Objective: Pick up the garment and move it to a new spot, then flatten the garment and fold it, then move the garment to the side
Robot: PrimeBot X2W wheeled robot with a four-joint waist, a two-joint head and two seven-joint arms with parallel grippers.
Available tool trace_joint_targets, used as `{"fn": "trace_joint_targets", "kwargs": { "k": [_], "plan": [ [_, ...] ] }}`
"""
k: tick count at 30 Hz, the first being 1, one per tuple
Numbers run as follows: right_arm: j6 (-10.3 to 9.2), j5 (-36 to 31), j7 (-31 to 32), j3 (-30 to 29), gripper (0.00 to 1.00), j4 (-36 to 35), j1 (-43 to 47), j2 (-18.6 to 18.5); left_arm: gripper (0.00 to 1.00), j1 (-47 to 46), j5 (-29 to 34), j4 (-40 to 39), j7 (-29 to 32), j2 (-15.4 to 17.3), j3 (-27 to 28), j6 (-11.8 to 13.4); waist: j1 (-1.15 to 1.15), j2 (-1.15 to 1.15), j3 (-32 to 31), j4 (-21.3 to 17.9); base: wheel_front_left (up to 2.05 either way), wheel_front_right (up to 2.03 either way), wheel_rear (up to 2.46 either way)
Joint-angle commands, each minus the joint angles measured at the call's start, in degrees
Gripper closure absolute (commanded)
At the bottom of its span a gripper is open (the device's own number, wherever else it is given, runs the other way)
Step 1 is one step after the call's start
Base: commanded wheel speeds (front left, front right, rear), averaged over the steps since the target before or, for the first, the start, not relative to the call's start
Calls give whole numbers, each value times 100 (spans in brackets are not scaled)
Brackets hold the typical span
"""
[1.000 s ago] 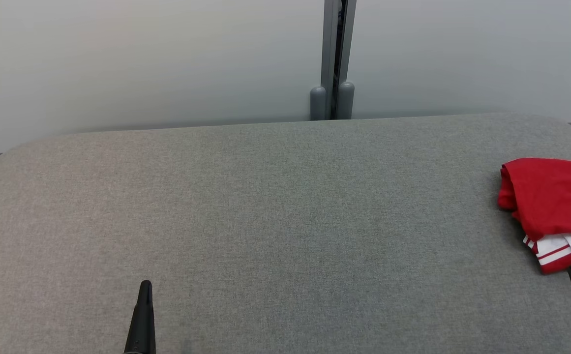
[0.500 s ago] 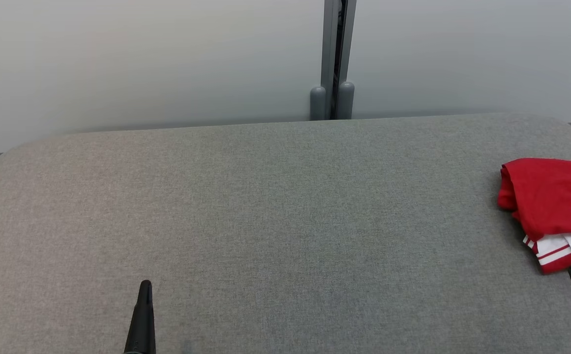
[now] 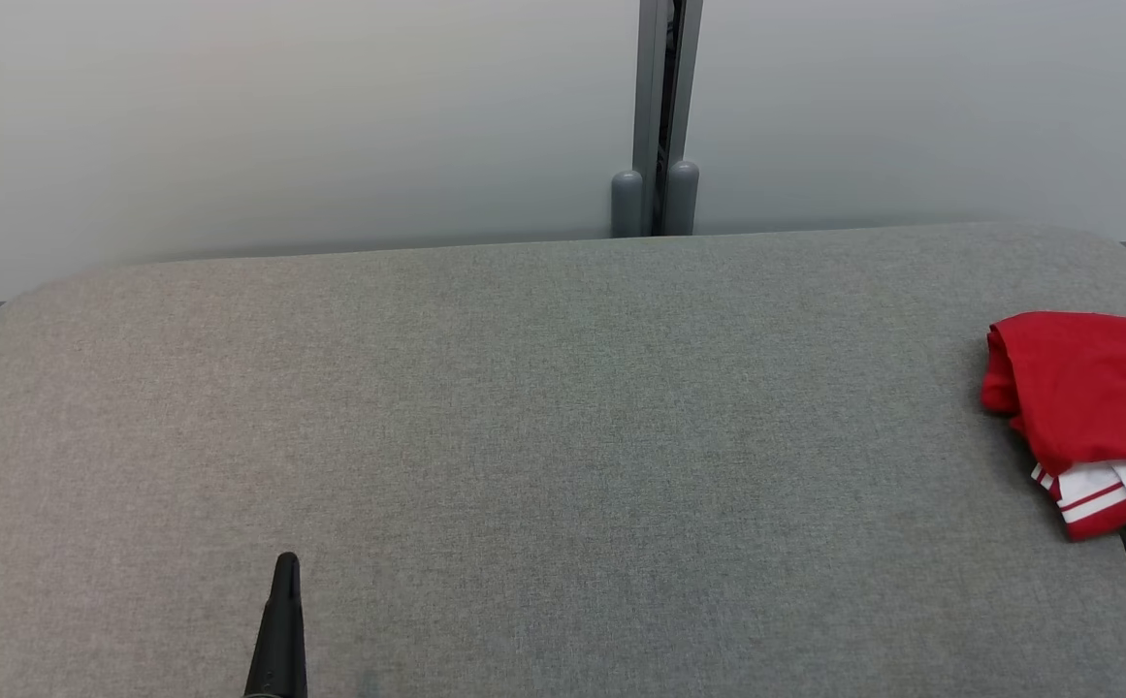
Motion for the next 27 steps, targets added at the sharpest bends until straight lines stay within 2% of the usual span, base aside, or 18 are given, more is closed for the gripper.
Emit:
{"fn": "trace_joint_targets", "kwargs": {
  "k": [1, 27],
  "plan": [
    [4, -21, 37, -13, 100, 12, -10, -9, 100, 6, 22, -22, 1, 13, 25, -22, 0, 0, 0, 0, 0, 0, 0],
    [4, -52, 70, -51, 100, 15, -26, 22, 100, 7, 26, -23, 6, 9, 29, -22, 0, 0, 0, 0, 0, 0, 0]
  ]
}}
